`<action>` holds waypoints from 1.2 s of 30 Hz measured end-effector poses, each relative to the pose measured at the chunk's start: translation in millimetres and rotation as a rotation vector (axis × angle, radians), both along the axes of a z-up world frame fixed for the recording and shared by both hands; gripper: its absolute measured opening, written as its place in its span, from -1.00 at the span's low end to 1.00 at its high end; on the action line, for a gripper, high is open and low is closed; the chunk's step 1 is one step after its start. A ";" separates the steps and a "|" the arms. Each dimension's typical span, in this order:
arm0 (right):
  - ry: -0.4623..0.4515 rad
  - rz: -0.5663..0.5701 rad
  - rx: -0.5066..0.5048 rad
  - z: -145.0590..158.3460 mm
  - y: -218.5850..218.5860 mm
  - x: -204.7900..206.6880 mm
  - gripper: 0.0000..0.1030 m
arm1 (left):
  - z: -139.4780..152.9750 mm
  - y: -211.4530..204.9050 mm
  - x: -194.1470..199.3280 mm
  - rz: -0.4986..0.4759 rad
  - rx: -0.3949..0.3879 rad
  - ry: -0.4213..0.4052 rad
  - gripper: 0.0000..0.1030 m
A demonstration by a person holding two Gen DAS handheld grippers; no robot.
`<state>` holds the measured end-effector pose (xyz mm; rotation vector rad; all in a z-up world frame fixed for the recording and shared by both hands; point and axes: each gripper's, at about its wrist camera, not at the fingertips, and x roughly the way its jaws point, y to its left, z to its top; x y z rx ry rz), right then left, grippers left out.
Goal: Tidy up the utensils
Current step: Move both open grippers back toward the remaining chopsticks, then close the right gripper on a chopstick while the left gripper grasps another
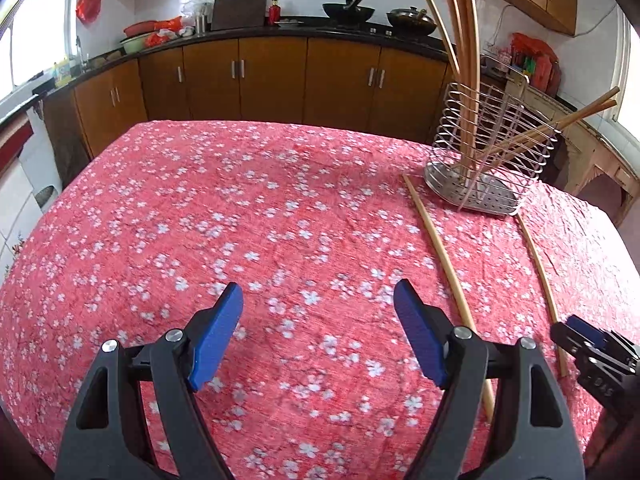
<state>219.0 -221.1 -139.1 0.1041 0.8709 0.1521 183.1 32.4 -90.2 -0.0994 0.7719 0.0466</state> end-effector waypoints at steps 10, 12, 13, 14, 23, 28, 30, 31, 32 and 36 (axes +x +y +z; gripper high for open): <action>0.022 -0.120 0.044 -1.9 -41.6 8.1 -0.85 | -6.1 -45.9 0.7 -0.134 -0.038 0.032 0.30; 0.023 -0.207 0.054 -2.2 -62.7 10.3 -0.85 | -8.6 -57.3 1.1 -0.160 -0.030 0.040 0.21; 0.026 -0.262 0.060 -2.3 -74.8 10.4 -0.85 | -10.4 -61.8 1.9 -0.166 -0.024 0.045 0.14; 0.027 -0.302 0.067 -2.7 -83.8 11.0 -0.85 | -12.7 -67.3 3.2 -0.174 -0.019 0.055 0.07; 0.026 -0.345 0.114 -3.7 -107.4 7.0 -0.85 | -27.1 -98.2 16.1 -0.184 0.069 0.100 -0.78; 0.024 -0.242 0.107 -3.5 -84.8 18.3 -0.85 | -27.8 -77.1 32.7 -0.112 0.068 0.103 -0.86; 0.022 -0.211 0.086 -3.6 -77.4 20.1 -0.85 | -27.6 -60.9 40.1 -0.077 0.053 0.104 -0.86; 0.020 -0.198 0.073 -3.6 -73.4 21.7 -0.85 | -27.2 -52.3 44.0 -0.067 0.043 0.105 -0.86; 0.020 -0.189 0.061 -3.6 -70.3 23.4 -0.85 | -27.1 -45.6 47.1 -0.066 0.027 0.104 -0.86; 0.021 -0.173 0.024 -1.1 -65.6 28.1 -0.85 | -27.2 -35.6 53.7 -0.111 0.006 0.100 -0.85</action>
